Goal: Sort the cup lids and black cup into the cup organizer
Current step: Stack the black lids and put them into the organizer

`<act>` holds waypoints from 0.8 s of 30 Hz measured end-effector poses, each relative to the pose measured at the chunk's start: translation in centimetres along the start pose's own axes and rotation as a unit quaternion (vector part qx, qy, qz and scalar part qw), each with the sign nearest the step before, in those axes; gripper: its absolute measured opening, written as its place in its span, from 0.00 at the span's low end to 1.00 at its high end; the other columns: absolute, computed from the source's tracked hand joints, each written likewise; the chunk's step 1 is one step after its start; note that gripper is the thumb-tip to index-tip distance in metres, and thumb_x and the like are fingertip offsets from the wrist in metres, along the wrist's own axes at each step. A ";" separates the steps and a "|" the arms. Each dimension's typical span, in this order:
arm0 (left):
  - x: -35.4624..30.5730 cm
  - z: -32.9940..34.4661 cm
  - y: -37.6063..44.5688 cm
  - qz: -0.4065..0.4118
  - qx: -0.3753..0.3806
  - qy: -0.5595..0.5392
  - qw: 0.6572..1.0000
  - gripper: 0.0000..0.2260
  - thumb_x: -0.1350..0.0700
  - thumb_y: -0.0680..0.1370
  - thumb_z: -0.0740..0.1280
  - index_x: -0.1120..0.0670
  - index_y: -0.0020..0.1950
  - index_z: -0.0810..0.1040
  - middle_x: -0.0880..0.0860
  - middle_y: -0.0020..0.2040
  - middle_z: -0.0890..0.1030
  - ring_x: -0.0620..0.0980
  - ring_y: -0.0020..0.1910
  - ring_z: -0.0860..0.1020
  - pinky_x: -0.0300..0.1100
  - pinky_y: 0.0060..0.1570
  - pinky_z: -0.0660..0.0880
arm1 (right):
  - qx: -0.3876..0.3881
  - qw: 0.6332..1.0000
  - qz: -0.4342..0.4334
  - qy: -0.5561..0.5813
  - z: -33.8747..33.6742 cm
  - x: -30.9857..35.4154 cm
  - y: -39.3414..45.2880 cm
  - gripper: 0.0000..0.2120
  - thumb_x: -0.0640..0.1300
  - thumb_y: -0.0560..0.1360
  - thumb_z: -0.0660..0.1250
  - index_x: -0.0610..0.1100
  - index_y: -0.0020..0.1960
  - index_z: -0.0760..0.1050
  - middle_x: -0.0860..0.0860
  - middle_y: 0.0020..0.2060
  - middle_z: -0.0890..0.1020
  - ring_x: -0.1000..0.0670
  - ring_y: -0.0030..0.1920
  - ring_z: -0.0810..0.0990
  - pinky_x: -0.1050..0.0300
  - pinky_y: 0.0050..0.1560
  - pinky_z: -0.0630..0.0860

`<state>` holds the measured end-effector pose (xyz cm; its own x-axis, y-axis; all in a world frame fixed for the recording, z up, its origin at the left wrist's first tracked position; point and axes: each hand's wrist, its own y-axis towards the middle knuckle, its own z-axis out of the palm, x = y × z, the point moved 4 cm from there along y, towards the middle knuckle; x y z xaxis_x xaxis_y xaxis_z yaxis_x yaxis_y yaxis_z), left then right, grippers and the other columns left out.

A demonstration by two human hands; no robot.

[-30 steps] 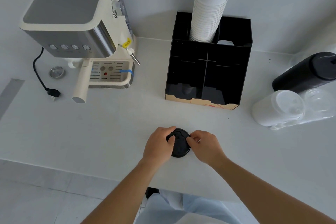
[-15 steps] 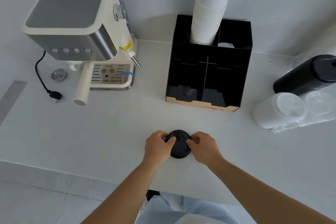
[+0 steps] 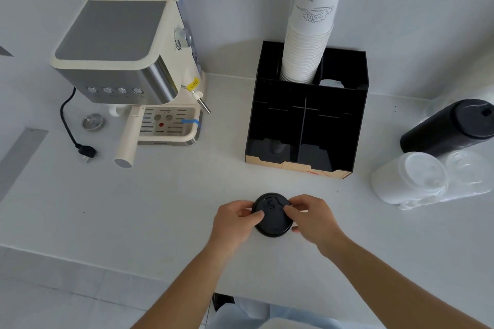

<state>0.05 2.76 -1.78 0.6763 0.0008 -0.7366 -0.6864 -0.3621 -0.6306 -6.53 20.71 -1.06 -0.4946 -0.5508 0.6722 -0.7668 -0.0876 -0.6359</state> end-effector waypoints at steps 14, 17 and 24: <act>-7.9 0.6 1.4 0.065 -0.053 -0.108 0.991 0.06 0.55 0.71 0.75 0.46 0.45 0.82 0.49 0.45 0.85 0.48 0.49 0.84 0.50 0.56 0.80 | -0.029 0.995 -0.095 0.031 -5.2 8.1 4.0 0.08 0.38 0.76 0.70 0.46 0.54 0.80 0.49 0.48 0.85 0.45 0.50 0.84 0.50 0.48 0.84; -9.3 0.8 2.0 0.064 -0.062 -0.130 0.988 0.07 0.56 0.73 0.73 0.49 0.51 0.83 0.47 0.47 0.84 0.47 0.51 0.83 0.47 0.58 0.78 | -0.033 0.993 -0.114 -0.002 -5.5 10.2 5.4 0.06 0.40 0.76 0.69 0.49 0.51 0.80 0.50 0.46 0.85 0.46 0.47 0.85 0.47 0.49 0.84; -11.4 1.6 3.3 -0.016 -0.016 -0.181 0.983 0.05 0.55 0.74 0.66 0.53 0.47 0.78 0.52 0.42 0.70 0.49 0.44 0.67 0.41 0.48 0.68 | 0.001 0.971 -0.169 -0.168 -4.6 15.2 9.0 0.15 0.38 0.75 0.68 0.48 0.61 0.77 0.50 0.51 0.83 0.48 0.49 0.82 0.54 0.51 0.81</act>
<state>-10.36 3.05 4.11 0.5544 0.3428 -0.7584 -0.6530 -0.3857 -0.6517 -22.85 15.38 5.23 -0.0531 -0.7308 0.6805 -0.8610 -0.3116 -0.4019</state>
